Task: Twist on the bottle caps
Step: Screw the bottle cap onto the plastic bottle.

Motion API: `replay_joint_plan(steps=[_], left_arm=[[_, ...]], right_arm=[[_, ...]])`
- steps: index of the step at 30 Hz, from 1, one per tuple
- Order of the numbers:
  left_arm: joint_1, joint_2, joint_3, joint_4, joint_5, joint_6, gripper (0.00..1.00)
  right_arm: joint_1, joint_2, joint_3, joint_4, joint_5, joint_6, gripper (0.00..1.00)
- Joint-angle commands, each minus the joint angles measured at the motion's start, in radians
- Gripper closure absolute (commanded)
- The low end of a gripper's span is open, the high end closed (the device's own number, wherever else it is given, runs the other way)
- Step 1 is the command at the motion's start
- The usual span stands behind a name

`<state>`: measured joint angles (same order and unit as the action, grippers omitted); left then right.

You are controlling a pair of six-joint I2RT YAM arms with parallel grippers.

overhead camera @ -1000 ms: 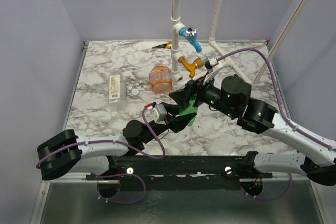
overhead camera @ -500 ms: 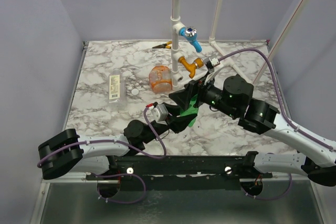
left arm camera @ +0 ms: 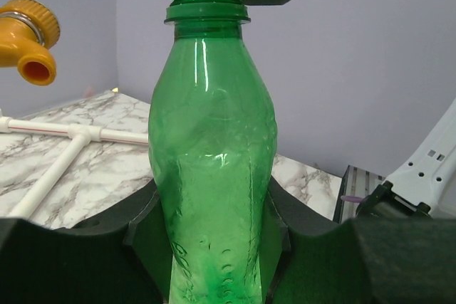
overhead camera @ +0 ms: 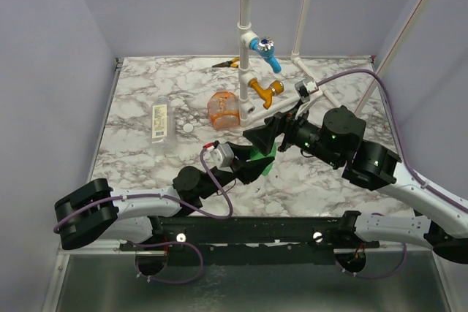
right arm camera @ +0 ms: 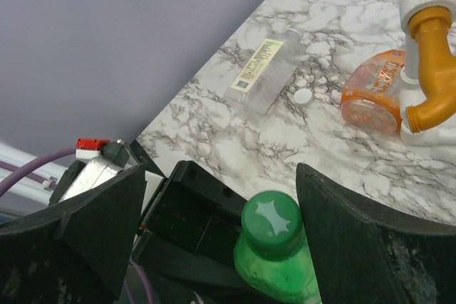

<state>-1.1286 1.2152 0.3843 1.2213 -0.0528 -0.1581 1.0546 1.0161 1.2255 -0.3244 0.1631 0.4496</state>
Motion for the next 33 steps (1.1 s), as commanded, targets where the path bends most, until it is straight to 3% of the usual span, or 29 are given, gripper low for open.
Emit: replay_joint_plan(steps=[1, 11, 18, 26, 33], left_arm=[[0.033, -0.015, -0.006, -0.003, -0.036, -0.021, 1.0], [0.058, -0.078, -0.01, -0.061, 0.036, -0.003, 1.0], [0.055, -0.13, 0.011, -0.152, 0.128, 0.016, 1.0], [0.051, -0.086, 0.041, -0.158, 0.168, -0.012, 1.0], [0.051, -0.051, 0.033, -0.11, 0.135, -0.047, 1.0]], right_arm=[[0.008, -0.055, -0.004, -0.041, -0.015, 0.045, 0.12], [0.007, -0.126, -0.019, -0.09, 0.081, 0.062, 0.12], [0.007, -0.032, 0.007, -0.048, 0.188, 0.071, 0.11], [0.007, 0.066, 0.049, 0.041, 0.054, 0.028, 0.08], [0.007, 0.055, 0.035, 0.046, -0.007, 0.036, 0.08]])
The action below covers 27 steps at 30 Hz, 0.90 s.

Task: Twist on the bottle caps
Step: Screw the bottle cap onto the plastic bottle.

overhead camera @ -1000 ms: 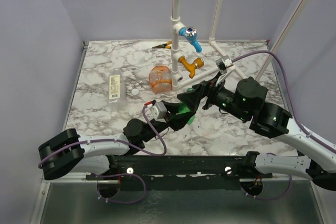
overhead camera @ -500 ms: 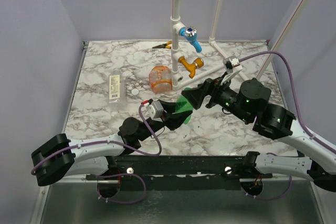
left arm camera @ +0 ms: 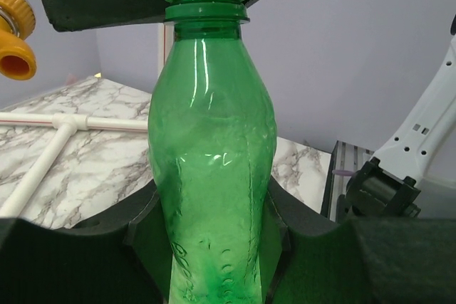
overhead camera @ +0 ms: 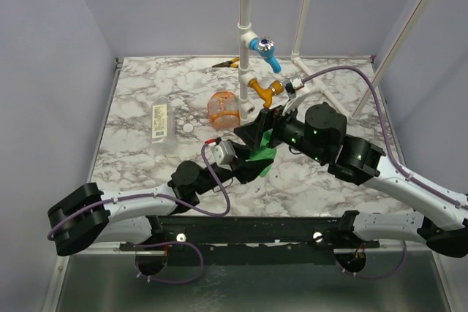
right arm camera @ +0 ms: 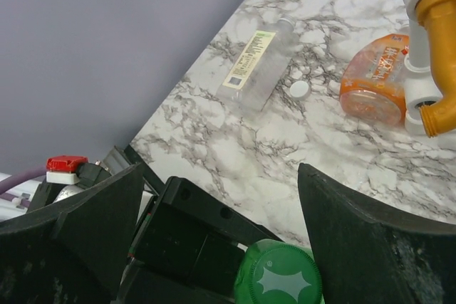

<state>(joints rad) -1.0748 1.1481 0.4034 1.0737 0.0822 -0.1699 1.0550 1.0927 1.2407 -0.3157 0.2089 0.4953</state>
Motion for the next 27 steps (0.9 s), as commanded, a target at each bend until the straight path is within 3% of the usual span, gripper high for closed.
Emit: replay_joint_plan(steps=[1, 7, 16, 23, 27], left_arm=[[-0.001, 0.02, 0.009, 0.045, -0.014, -0.046, 1.0], [0.03, 0.029, -0.004, 0.04, -0.065, -0.091, 1.0], [0.075, -0.006, -0.014, -0.014, -0.075, -0.077, 1.0], [0.075, -0.055, 0.015, -0.03, 0.101, -0.048, 1.0], [0.074, -0.061, 0.035, -0.063, 0.174, -0.063, 1.0]], right_arm=[[0.007, -0.027, 0.015, 0.037, -0.059, -0.007, 0.08], [0.007, -0.068, 0.001, -0.01, -0.076, 0.011, 0.09], [0.008, -0.231, -0.014, -0.133, 0.017, 0.04, 0.09], [0.007, -0.169, -0.005, -0.179, 0.087, 0.054, 0.09], [0.007, -0.138, -0.03, -0.102, 0.11, 0.045, 0.08]])
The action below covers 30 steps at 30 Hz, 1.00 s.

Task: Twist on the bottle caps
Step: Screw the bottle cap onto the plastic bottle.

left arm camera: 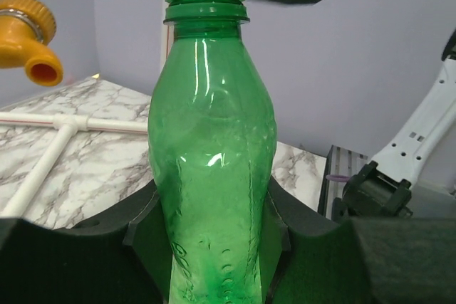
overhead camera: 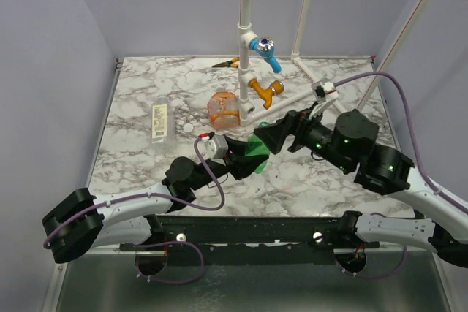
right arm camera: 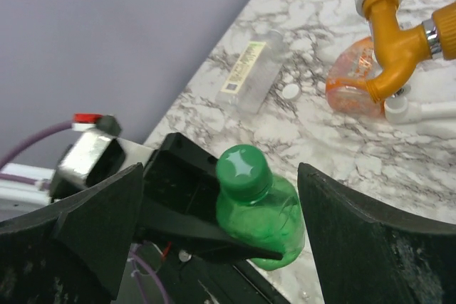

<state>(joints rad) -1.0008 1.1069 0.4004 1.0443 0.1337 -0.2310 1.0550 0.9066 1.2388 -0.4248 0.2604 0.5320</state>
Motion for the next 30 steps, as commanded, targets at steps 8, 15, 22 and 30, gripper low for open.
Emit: replay_joint_plan(steps=[8, 15, 22, 30], left_arm=[[0.001, 0.017, 0.058, -0.026, 0.183, -0.053, 1.0], [0.002, 0.029, 0.052, 0.007, 0.188, -0.082, 1.0], [0.002, 0.043, 0.046, 0.053, 0.186, -0.108, 1.0], [0.003, 0.042, 0.033, 0.077, 0.181, -0.123, 1.0]], right_arm=[[0.007, 0.095, -0.013, 0.077, -0.033, -0.038, 0.14], [0.007, 0.06, -0.04, 0.051, -0.042, -0.04, 0.25], [0.007, 0.054, -0.057, 0.042, -0.039, -0.031, 0.34], [0.007, 0.041, -0.061, 0.04, -0.018, -0.029, 0.51]])
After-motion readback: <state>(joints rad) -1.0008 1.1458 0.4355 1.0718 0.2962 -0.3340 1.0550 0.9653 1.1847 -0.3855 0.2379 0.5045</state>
